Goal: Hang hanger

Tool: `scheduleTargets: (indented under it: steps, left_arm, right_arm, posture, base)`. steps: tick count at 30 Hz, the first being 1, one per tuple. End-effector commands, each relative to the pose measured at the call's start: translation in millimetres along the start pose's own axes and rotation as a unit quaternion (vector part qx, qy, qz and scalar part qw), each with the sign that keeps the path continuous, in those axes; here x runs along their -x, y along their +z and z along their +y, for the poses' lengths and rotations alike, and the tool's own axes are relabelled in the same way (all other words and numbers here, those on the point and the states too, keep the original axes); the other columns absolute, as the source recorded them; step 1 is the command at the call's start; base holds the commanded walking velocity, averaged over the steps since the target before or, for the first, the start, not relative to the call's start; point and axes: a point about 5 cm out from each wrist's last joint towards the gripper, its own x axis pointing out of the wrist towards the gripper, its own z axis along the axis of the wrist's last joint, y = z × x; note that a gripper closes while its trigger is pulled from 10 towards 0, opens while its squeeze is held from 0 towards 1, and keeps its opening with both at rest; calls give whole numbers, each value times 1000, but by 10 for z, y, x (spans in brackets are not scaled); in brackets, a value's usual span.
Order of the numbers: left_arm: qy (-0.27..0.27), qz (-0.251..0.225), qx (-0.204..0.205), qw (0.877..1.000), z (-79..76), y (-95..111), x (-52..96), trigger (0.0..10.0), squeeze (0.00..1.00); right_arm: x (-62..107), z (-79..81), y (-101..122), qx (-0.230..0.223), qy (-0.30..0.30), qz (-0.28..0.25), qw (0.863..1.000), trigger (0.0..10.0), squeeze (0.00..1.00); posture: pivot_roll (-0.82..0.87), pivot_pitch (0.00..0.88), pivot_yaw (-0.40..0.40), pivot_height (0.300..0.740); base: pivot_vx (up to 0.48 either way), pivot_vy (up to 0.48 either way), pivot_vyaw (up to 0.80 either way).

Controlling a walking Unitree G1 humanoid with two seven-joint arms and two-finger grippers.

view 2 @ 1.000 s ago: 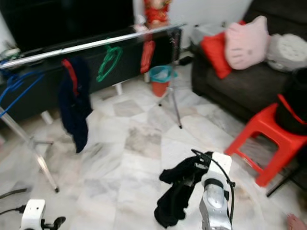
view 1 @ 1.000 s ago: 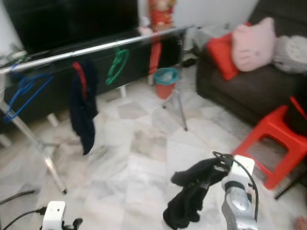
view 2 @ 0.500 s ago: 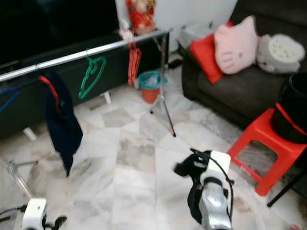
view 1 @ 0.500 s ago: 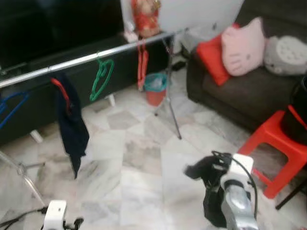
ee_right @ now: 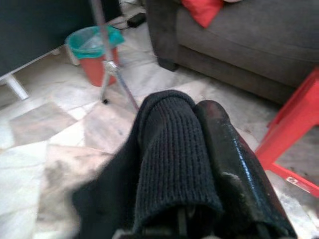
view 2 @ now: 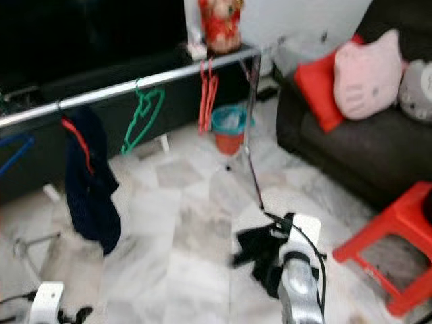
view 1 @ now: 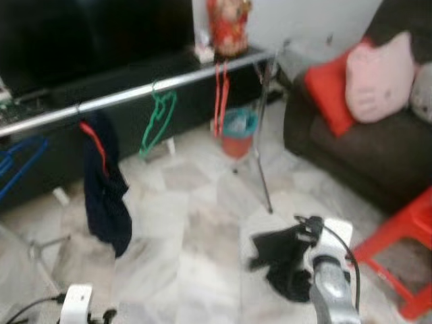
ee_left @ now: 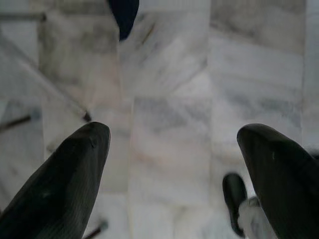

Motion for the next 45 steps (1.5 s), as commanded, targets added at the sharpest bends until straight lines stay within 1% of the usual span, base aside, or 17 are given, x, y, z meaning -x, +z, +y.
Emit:
scheduleTargets:
  steps: [1,15,27,33,38,40,42,44,45]
  left_arm:
    - [-9,2,-1,1000,-42,6,-14,10000,0]
    - [-8,0,0,1000,-29,27,-18,10000,0]
    - [-11,-2,0,1000,-24,40,-20,10000,0]
    - [-16,-7,6,1000,-31,45,-19,10000,0]
    - [-22,-7,-1,1000,-33,44,-17,10000,0]
    - [-25,-6,-9,1000,-32,47,-17,10000,0]
    - [-40,-20,-36,998,-39,85,-13,10000,0]
    - [-40,-20,-36,998,-39,85,-13,10000,0]
    - [-43,-26,-43,998,-41,98,-11,10000,0]
  right_arm:
    - [-29,-89,69,-5,-14,-16,1000,10000,0]
    - [-40,-123,65,-19,-28,-11,999,10000,0]
    - [-40,-102,55,-21,-28,-6,999,10000,0]
    - [-35,-92,45,-22,-26,-5,999,10000,0]
    - [-28,-97,33,-23,-28,-3,999,10000,0]
    - [-25,-98,30,-23,-29,-3,999,10000,0]
    - [-13,-84,18,-23,-27,-1,999,10000,0]
    - [-13,-84,18,-23,-27,-1,999,10000,0]
    - [-12,-84,18,-23,-27,-1,999,10000,0]
  posture:
    - [-123,0,24,740]
    - [-114,0,23,740]
    - [-104,0,24,740]
    - [-101,0,26,740]
    - [-99,0,27,740]
    - [-95,0,26,740]
    - [-89,0,25,740]
    - [-89,0,25,740]
    - [-88,0,26,740]
  base:
    - [390,0,0]
    - [389,0,0]
    - [376,0,0]
    - [0,0,0]
    - [0,0,0]
    - [0,0,0]
    - [0,0,0]
    - [0,0,0]
    - [0,0,0]
